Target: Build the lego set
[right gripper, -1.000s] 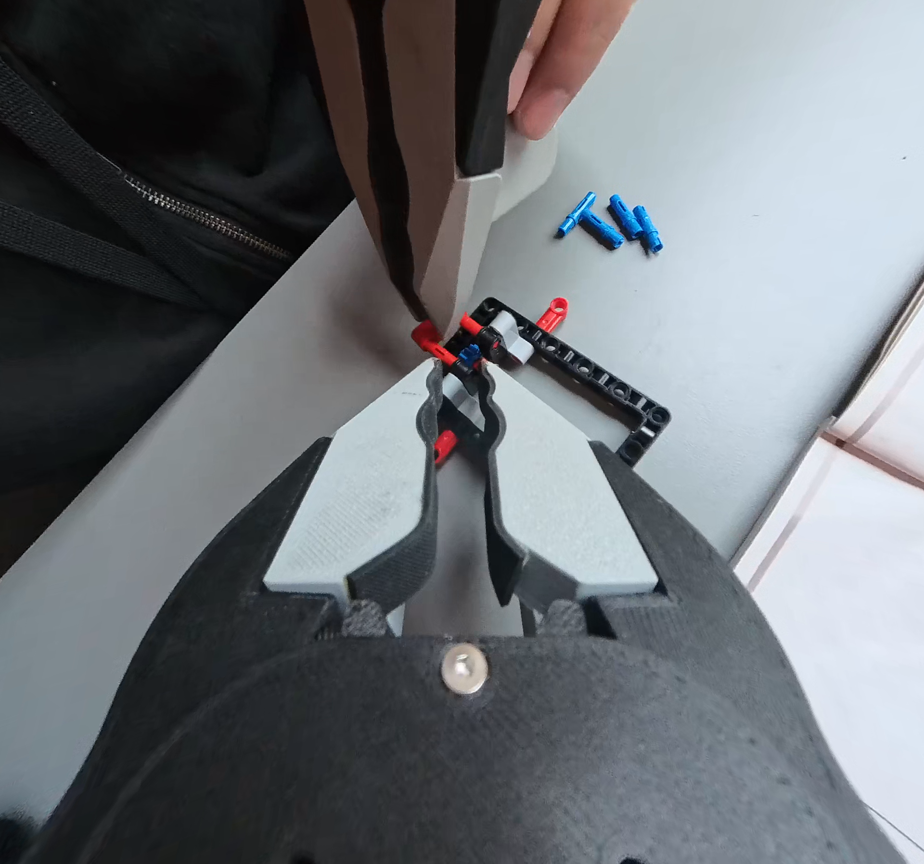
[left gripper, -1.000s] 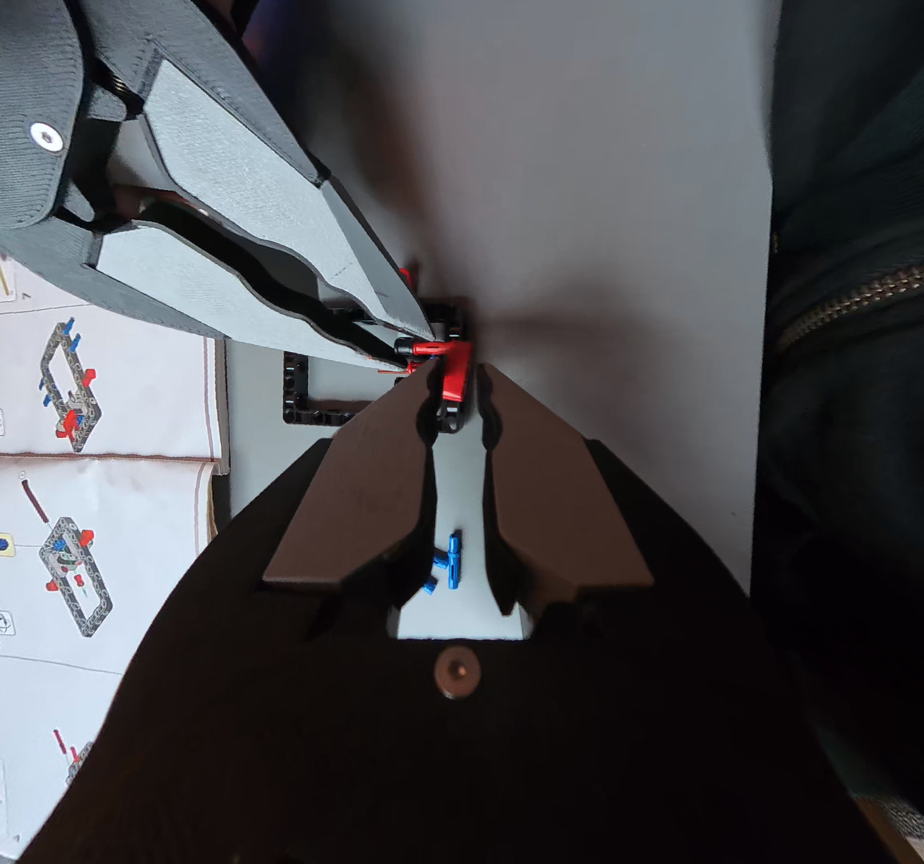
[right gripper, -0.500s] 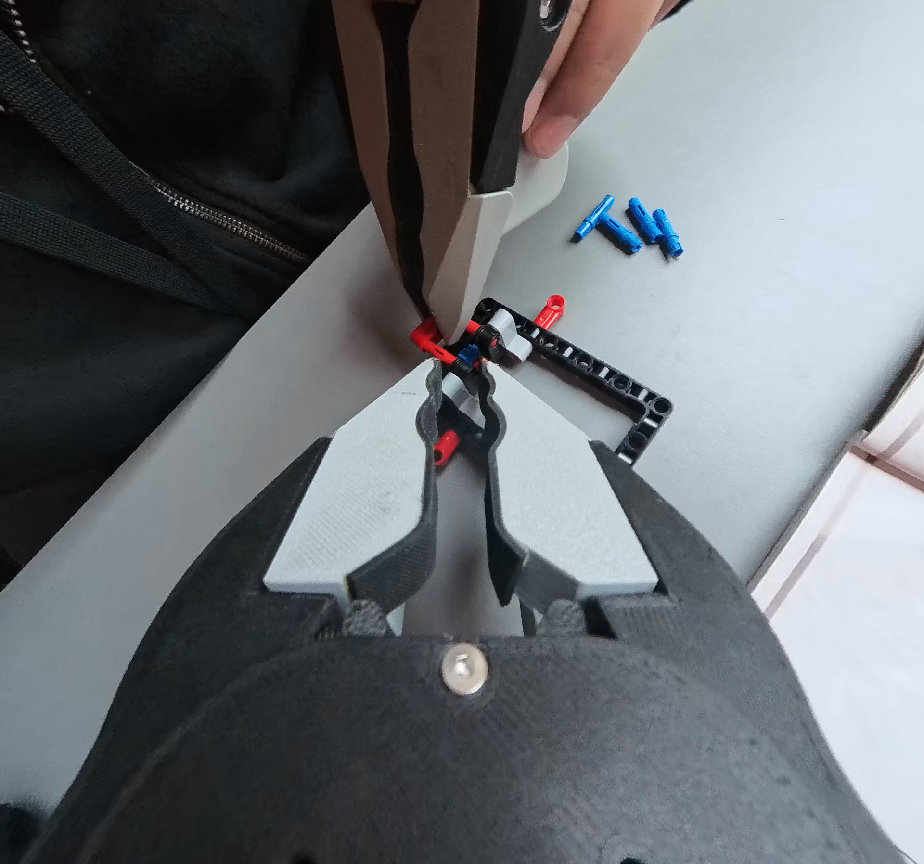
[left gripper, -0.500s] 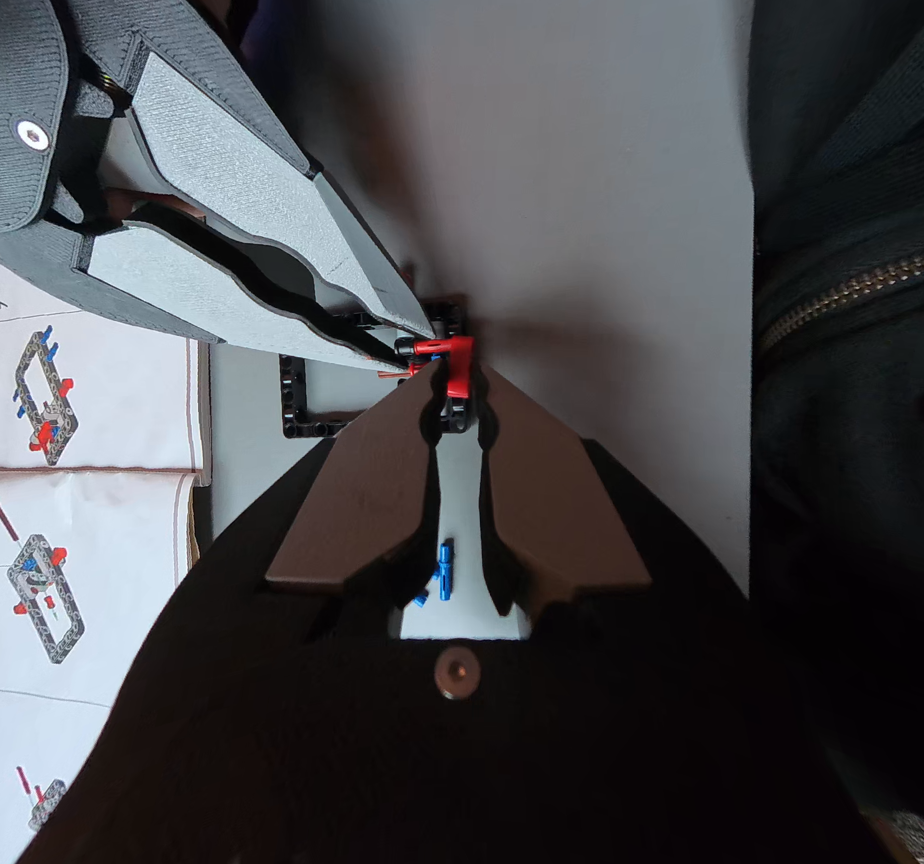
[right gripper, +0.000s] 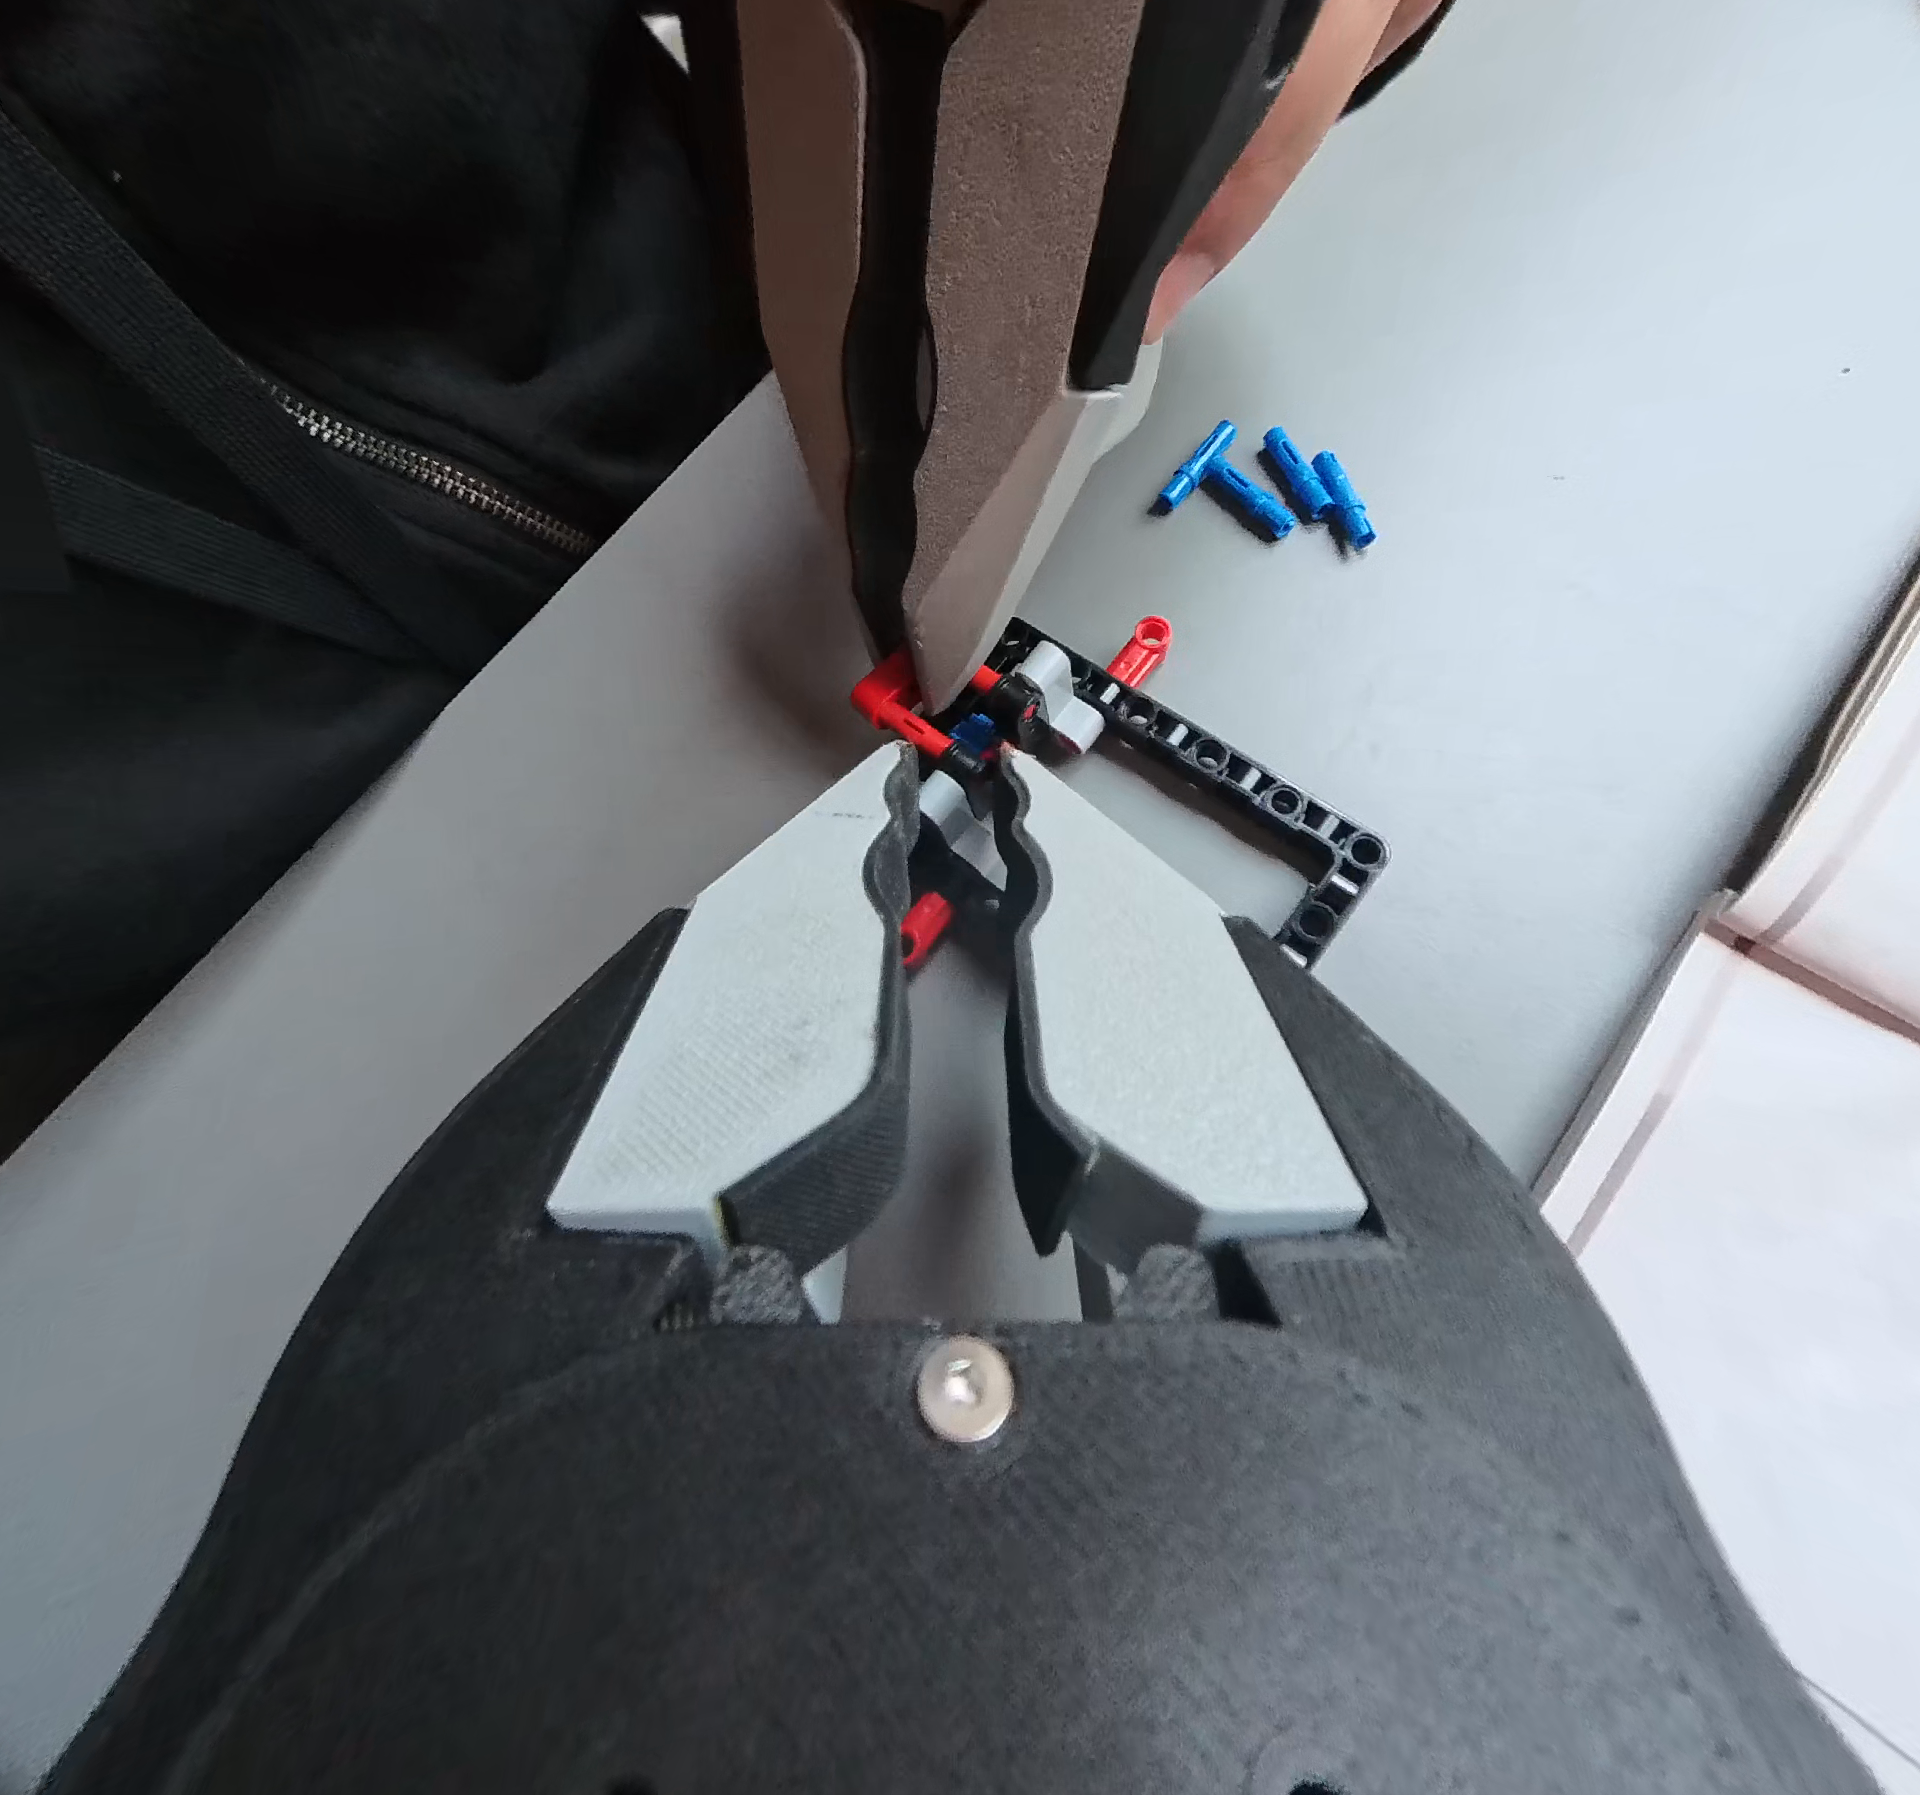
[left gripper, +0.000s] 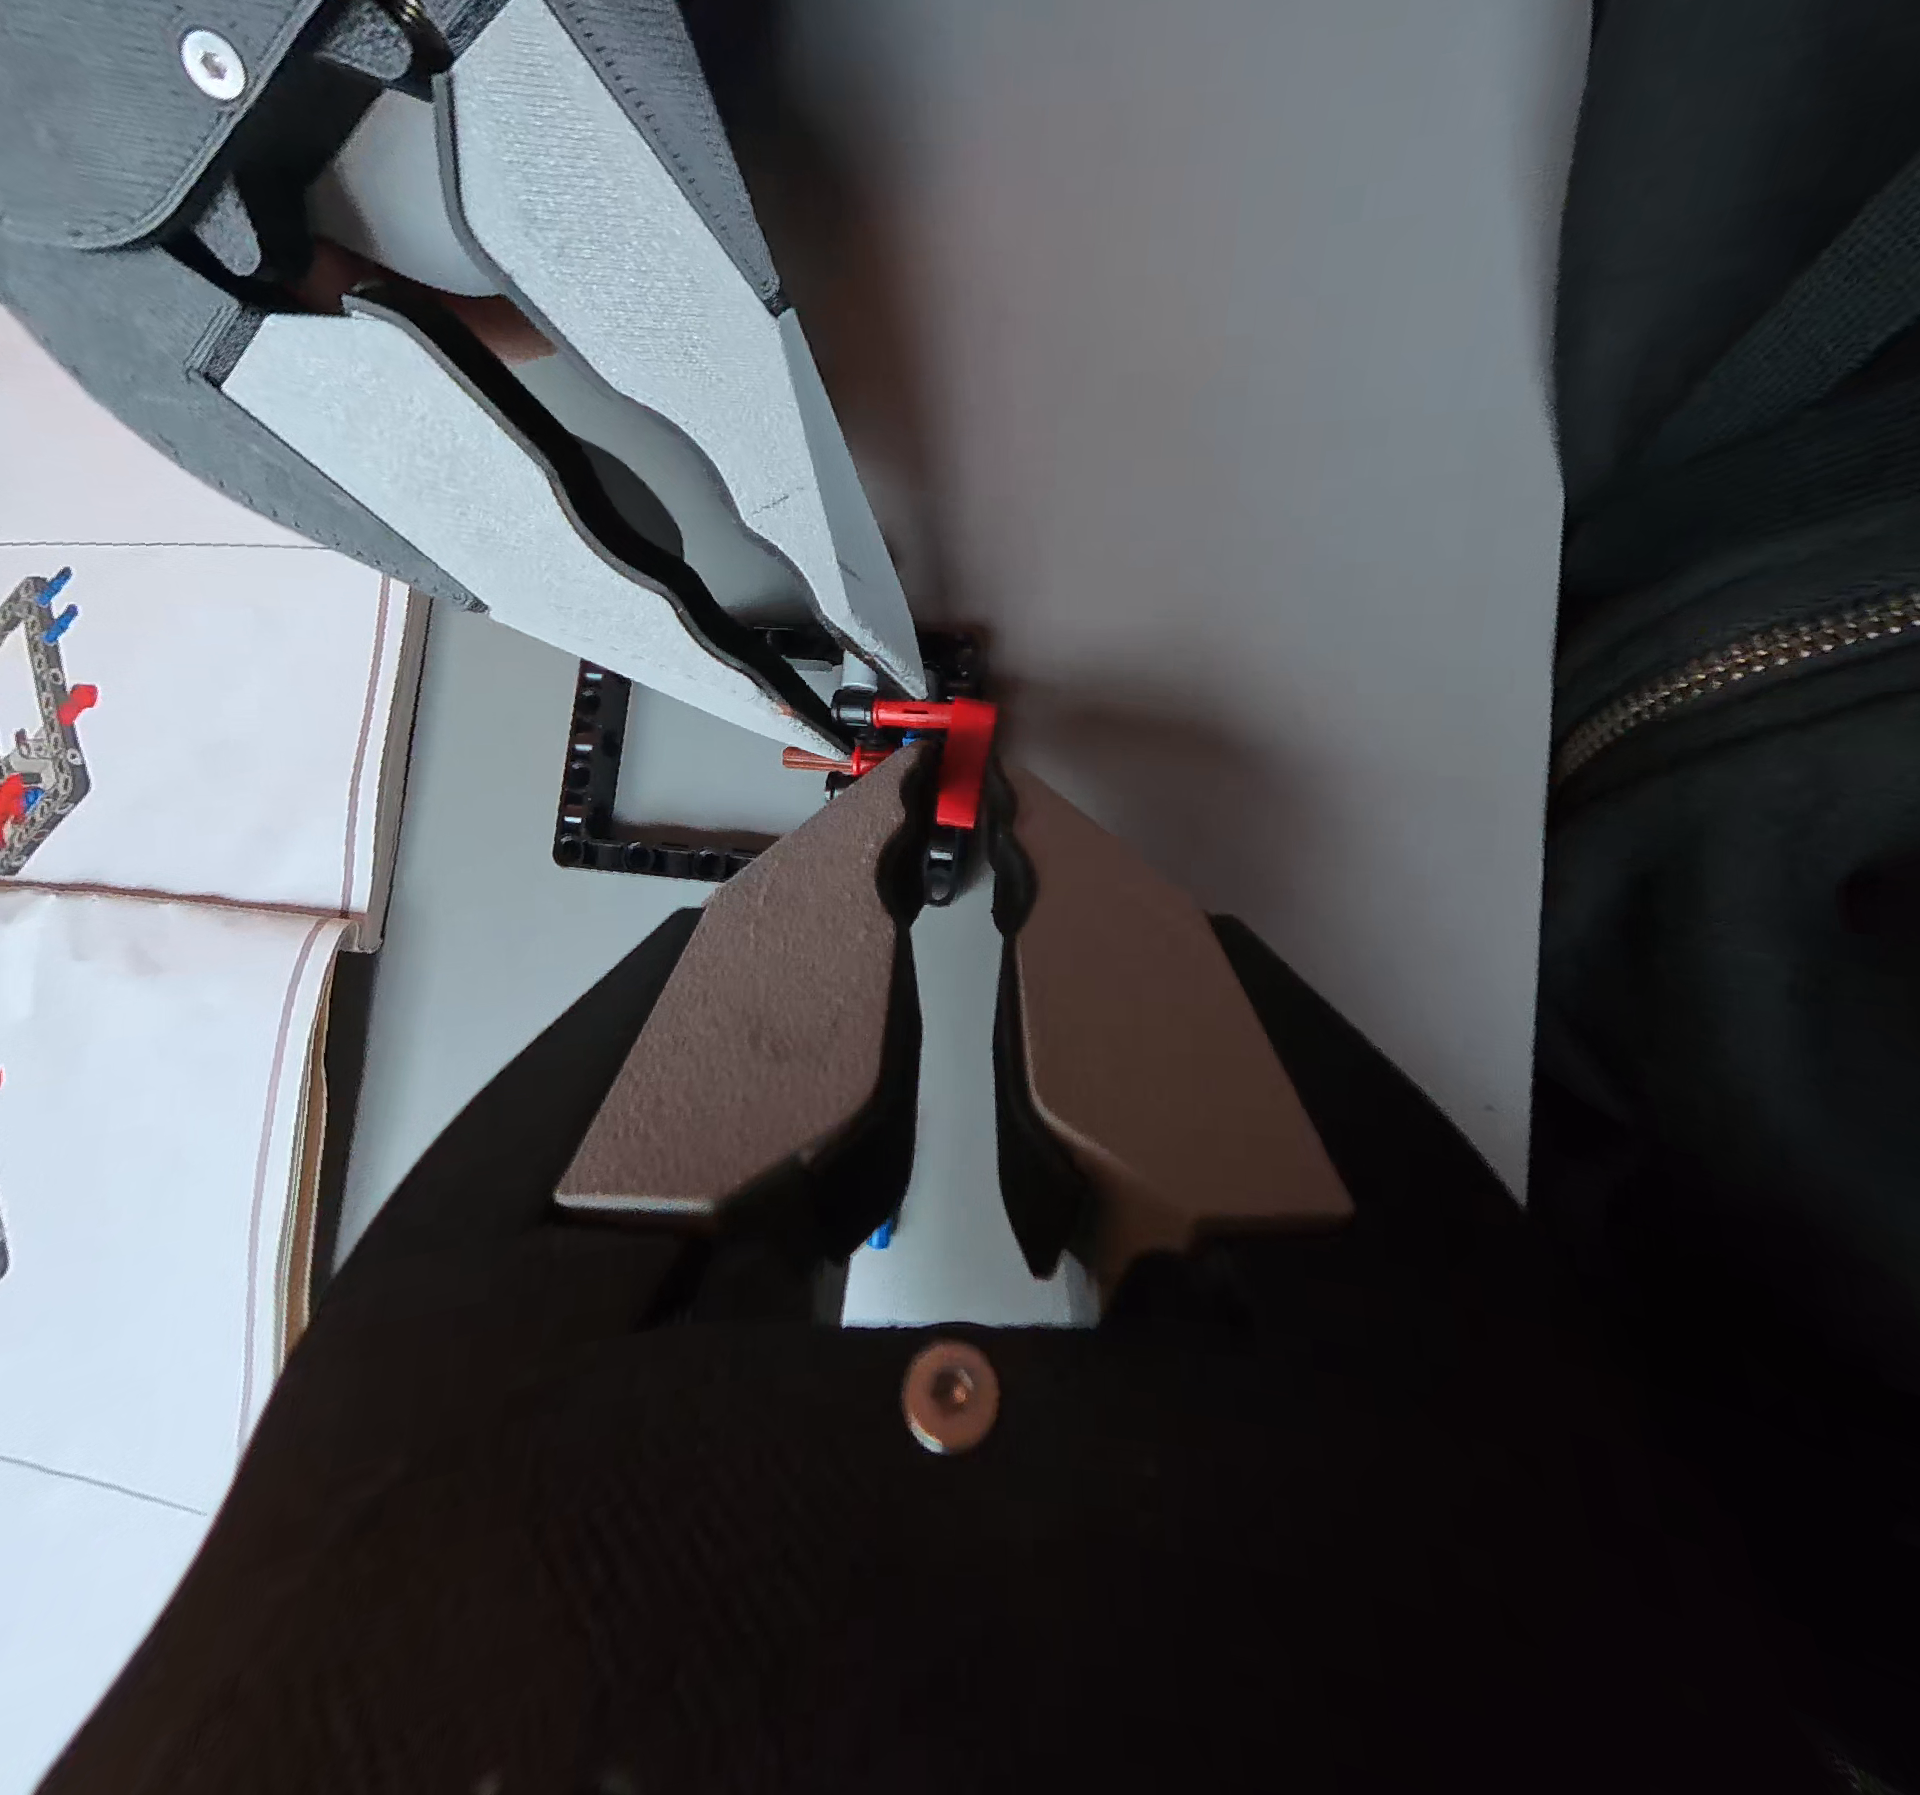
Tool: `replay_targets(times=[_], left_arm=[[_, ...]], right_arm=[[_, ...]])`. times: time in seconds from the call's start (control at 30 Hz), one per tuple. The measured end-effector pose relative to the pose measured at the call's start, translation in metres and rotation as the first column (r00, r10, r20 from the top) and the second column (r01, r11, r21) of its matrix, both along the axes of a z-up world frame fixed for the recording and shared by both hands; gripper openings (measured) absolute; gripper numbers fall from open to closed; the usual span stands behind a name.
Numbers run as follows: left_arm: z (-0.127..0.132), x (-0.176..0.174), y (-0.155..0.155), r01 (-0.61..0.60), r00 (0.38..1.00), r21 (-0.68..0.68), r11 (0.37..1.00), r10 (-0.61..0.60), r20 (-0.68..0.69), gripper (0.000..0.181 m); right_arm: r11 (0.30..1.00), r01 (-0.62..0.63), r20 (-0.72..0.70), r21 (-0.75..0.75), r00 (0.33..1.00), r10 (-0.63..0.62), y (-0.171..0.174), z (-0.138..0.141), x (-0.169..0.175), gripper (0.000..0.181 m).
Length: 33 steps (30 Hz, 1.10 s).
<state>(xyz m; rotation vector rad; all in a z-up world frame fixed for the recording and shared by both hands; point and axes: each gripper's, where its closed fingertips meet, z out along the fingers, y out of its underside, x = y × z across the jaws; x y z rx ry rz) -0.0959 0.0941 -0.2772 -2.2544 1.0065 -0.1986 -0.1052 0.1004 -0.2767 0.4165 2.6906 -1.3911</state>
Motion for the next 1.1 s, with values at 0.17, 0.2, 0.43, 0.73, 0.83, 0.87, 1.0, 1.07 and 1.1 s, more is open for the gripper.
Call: replay_targets(times=[0.17, 0.2, 0.43, 0.73, 0.83, 0.87, 1.0, 1.07, 1.1], left_arm=[[0.0, -0.001, -0.001, -0.033, 0.999, 0.007, 0.999, 0.033, 0.044, 0.006], [0.0, -0.002, -0.001, -0.041, 0.997, -0.004, 0.999, 0.041, 0.06, 0.006], [0.0, -0.006, 0.0, -0.077, 0.992, -0.078, 0.994, 0.084, 0.094, 0.005], [0.0, -0.011, 0.002, -0.107, 0.987, -0.123, 0.987, 0.121, 0.11, 0.005], [0.0, -0.013, 0.003, -0.104, 0.989, -0.102, 0.989, 0.114, 0.094, 0.006], [0.0, -0.012, 0.003, -0.094, 0.991, -0.093, 0.991, 0.102, 0.087, 0.006], [0.002, -0.015, 0.004, -0.077, 0.997, -0.032, 0.996, 0.078, 0.023, 0.006], [0.006, -0.011, 0.002, -0.073, 0.995, -0.042, 0.996, 0.076, 0.065, 0.01], [0.008, -0.012, 0.003, -0.089, 0.993, -0.034, 0.995, 0.092, 0.073, 0.018]], right_arm=[[0.999, 0.026, -0.02, 0.032, 0.999, -0.025, -0.001, -0.001, -0.001, 0.011], [0.998, 0.03, -0.031, 0.048, 0.999, -0.029, -0.001, -0.001, -0.002, 0.011], [0.99, 0.073, -0.051, 0.119, 0.996, -0.068, 0.0, -0.002, -0.008, 0.011], [0.983, 0.105, -0.102, 0.152, 0.991, -0.09, 0.0, -0.002, -0.011, 0.01], [0.989, 0.113, -0.073, 0.091, 0.992, -0.107, 0.001, -0.001, -0.014, 0.011], [0.991, 0.108, -0.056, 0.075, 0.993, -0.104, 0.001, -0.002, -0.012, 0.013], [0.99, 0.12, 0.018, 0.079, 0.992, -0.122, 0.006, -0.007, -0.011, 0.041], [0.986, 0.156, 0.015, 0.05, 0.987, -0.157, 0.008, 0.001, -0.014, 0.041], [0.983, 0.181, 0.015, 0.03, 0.983, -0.181, 0.008, 0.005, -0.015, 0.042]])
